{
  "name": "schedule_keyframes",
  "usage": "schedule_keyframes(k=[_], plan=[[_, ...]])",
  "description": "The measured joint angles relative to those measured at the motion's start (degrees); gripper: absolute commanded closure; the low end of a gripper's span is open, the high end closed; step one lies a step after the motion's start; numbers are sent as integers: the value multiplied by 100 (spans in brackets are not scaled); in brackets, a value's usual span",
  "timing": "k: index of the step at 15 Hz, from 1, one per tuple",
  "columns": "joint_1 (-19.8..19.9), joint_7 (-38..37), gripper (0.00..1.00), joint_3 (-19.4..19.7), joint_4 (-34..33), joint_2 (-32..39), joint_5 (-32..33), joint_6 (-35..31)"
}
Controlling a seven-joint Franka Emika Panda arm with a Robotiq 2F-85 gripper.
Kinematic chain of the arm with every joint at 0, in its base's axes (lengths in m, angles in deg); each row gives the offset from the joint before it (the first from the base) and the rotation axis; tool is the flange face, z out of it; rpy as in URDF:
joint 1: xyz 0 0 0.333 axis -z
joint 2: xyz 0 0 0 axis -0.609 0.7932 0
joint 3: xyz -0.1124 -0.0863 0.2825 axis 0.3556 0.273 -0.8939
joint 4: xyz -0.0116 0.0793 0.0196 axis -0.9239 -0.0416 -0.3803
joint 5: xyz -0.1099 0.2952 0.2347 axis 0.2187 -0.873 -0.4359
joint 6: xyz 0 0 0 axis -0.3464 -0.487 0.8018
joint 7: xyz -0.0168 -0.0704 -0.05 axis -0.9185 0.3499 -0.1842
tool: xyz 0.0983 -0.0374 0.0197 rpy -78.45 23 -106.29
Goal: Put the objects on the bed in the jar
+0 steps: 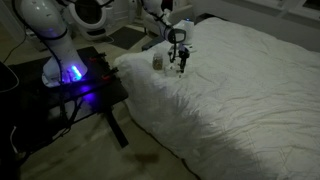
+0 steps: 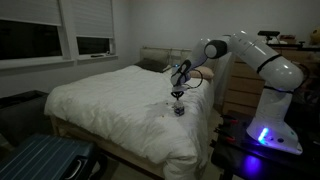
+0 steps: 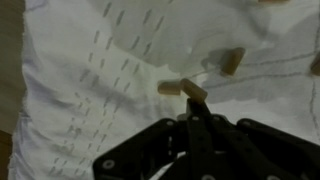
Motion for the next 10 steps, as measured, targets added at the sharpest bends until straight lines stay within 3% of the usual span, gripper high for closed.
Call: schedule_keyframes(k=[10], plan=[[-332, 285, 100, -90, -181, -530, 39, 1275]])
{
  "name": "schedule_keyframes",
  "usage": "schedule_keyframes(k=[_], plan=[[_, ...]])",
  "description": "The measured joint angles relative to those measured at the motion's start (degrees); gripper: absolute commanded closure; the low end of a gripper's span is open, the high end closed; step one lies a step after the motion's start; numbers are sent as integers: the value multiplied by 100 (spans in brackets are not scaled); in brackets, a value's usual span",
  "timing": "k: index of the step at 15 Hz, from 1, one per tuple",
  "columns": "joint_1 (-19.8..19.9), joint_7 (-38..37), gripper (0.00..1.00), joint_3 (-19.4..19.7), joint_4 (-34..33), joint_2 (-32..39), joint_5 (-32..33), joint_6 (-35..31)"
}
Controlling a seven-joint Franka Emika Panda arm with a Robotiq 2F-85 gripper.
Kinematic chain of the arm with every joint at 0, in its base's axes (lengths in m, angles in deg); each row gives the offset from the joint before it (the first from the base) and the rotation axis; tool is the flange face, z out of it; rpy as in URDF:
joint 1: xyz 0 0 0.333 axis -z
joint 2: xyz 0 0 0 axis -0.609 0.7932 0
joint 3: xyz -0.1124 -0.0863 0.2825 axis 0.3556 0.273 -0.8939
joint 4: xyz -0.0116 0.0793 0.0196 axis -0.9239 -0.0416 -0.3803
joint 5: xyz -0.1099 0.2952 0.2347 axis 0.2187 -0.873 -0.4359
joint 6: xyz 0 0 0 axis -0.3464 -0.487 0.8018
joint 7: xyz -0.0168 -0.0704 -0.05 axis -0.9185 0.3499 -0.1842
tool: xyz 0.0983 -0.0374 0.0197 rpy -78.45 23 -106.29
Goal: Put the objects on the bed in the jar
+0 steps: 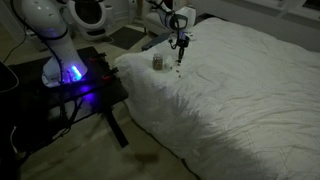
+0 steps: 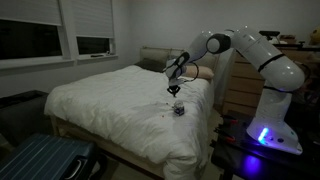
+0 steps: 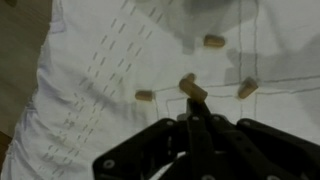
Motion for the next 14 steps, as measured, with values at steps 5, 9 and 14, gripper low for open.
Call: schedule_keyframes(k=[5, 9, 14], plan=[[-319, 39, 100, -107, 23, -343, 132, 493], [-662, 11, 100, -117, 260, -602, 311, 598], [-938, -28, 100, -128, 829, -923, 479, 595]])
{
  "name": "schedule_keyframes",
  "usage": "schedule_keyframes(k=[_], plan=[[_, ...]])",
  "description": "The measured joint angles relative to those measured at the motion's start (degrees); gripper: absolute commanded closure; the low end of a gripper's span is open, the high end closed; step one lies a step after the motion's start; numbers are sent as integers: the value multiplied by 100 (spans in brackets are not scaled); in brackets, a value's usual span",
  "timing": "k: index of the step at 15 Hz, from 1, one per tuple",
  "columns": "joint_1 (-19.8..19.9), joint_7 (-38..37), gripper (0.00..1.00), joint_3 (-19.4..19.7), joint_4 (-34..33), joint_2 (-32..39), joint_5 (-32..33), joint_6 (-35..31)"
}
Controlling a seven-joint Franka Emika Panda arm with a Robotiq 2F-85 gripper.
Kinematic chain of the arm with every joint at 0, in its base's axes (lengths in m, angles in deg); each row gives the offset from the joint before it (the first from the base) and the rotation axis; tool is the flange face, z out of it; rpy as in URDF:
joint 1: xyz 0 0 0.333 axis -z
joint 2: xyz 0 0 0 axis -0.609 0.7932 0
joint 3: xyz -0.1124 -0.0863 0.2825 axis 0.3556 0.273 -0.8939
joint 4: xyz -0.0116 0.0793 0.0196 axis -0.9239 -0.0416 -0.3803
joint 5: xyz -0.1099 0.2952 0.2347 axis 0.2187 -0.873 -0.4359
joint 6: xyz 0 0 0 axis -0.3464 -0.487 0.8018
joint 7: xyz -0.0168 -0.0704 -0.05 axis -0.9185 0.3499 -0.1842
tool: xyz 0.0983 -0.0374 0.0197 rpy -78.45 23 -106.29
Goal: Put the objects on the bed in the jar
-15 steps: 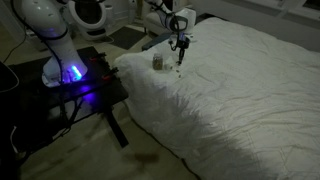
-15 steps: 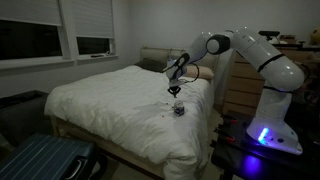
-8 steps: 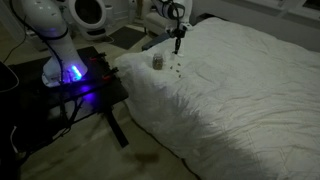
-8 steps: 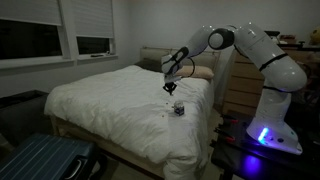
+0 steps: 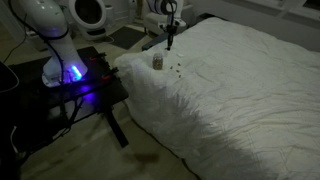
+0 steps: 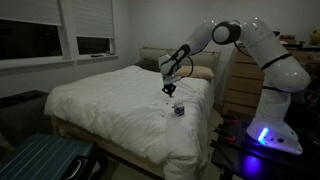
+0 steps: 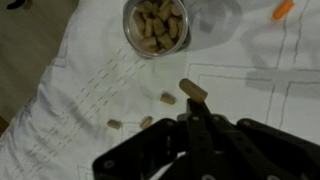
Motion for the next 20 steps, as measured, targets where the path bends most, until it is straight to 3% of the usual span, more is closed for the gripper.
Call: schedule_keyframes(k=[8, 19, 20], plan=[[-66, 0, 100, -11, 834, -498, 180, -38], [-134, -1, 100, -93, 1389, -983, 481, -50], [-132, -1, 74, -97, 1407, -989, 481, -50]])
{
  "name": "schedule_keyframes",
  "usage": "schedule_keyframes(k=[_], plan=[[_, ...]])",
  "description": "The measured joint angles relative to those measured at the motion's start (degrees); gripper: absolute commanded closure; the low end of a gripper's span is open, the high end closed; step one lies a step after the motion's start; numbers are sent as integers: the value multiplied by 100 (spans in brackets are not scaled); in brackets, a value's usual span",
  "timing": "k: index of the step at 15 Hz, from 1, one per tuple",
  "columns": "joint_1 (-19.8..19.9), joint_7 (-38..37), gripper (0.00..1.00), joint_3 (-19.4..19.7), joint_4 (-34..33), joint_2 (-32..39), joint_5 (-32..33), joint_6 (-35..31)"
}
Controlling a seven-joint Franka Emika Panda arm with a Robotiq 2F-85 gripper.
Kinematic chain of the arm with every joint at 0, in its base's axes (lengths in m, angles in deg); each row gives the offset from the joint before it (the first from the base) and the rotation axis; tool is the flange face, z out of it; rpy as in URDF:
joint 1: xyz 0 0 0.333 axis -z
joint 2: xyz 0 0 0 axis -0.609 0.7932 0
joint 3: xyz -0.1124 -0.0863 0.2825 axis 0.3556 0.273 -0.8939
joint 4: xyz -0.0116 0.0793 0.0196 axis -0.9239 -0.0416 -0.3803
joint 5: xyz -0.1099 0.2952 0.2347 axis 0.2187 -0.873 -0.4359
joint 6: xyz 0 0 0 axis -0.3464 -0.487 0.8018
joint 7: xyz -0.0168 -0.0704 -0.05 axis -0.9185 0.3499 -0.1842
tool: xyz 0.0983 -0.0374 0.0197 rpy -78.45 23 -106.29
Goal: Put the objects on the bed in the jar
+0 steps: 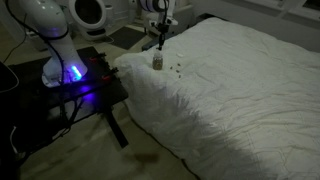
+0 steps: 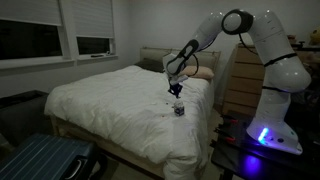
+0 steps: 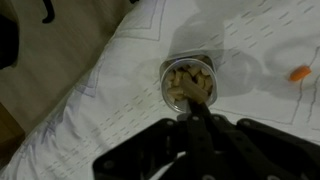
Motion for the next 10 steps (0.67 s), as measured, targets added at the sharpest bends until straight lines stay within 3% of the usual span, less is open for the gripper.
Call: schedule_keyframes(k=[1, 4, 5, 10], plan=[[2, 0, 73, -2, 15, -4, 0, 0], [10, 0, 55, -2, 49, -12, 1, 0], [11, 0, 87, -2, 65, -17, 1, -1], [13, 0, 100, -2, 97, -31, 8, -12]])
